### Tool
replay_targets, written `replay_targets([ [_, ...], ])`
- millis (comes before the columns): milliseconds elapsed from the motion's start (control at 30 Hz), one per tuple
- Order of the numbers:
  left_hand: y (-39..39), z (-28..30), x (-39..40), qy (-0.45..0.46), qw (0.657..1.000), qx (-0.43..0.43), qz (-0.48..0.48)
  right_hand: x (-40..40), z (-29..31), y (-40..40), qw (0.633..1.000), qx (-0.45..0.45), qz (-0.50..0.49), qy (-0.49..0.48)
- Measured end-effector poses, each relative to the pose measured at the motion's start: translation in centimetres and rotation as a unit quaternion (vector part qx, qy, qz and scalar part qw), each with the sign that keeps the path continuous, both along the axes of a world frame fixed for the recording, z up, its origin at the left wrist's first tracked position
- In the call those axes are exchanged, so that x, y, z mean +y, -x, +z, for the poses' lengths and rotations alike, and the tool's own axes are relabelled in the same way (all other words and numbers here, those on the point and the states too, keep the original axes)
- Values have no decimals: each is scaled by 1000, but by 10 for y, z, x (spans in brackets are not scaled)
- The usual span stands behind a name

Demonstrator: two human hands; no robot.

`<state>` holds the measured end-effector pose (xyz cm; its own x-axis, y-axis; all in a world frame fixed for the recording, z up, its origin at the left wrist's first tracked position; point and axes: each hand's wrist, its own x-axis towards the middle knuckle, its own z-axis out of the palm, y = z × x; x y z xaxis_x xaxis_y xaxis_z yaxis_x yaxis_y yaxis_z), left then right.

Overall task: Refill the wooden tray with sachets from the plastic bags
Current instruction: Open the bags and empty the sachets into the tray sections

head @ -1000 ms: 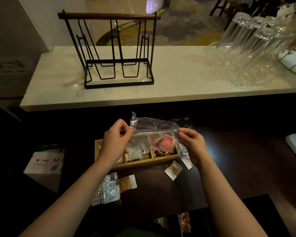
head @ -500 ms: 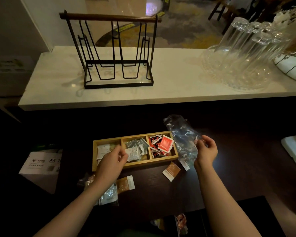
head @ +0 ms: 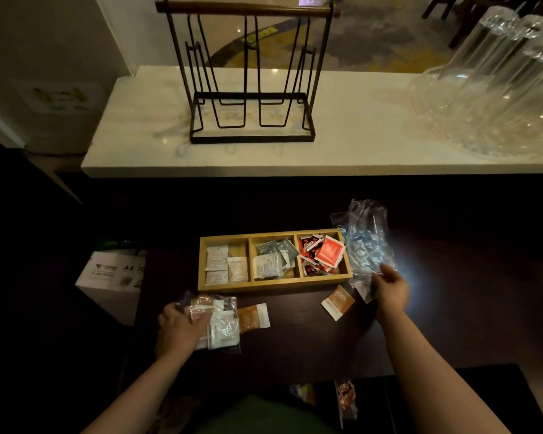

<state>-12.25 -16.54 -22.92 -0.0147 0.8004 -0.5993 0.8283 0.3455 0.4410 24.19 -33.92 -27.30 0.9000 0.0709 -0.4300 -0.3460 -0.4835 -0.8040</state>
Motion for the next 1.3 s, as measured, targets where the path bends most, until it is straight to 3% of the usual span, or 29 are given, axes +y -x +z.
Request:
replay_targets([
  [267, -5, -3, -2, 73, 982, -172, 30, 4, 22, 9, 986, -84, 90, 111],
  [500, -3, 36, 4, 72, 966, -248, 4, 10, 30, 12, 966, -159, 125, 161],
  [633, -4, 72, 15, 78, 953, -285, -69, 22, 59, 27, 965, -202, 104, 131],
  [733, -12, 100, 22, 99, 930, -341, -99, 44, 78, 48, 959, -235, 141, 71],
  [800, -20, 117, 25, 123, 911, -379, -104, 61, 89, 66, 964, -168, 207, 0],
  [867, -31, 127, 29, 134, 900, -397, -121, 76, 104, 89, 947, -29, 308, -88],
  [1000, -52, 140, 28, 151, 872, -435, -166, 98, 140, 121, 838, 237, 456, -183],
  [1067, -57, 142, 29, 158, 864, -443, -181, 104, 156, 126, 814, 277, 476, -187],
  [1200, -54, 137, 36, 167, 859, -440, -202, 111, 163, 121, 813, 301, 444, -228],
  [1300, -47, 131, 38, 182, 858, -416, -238, 114, 166, 111, 792, 325, 451, -252],
])
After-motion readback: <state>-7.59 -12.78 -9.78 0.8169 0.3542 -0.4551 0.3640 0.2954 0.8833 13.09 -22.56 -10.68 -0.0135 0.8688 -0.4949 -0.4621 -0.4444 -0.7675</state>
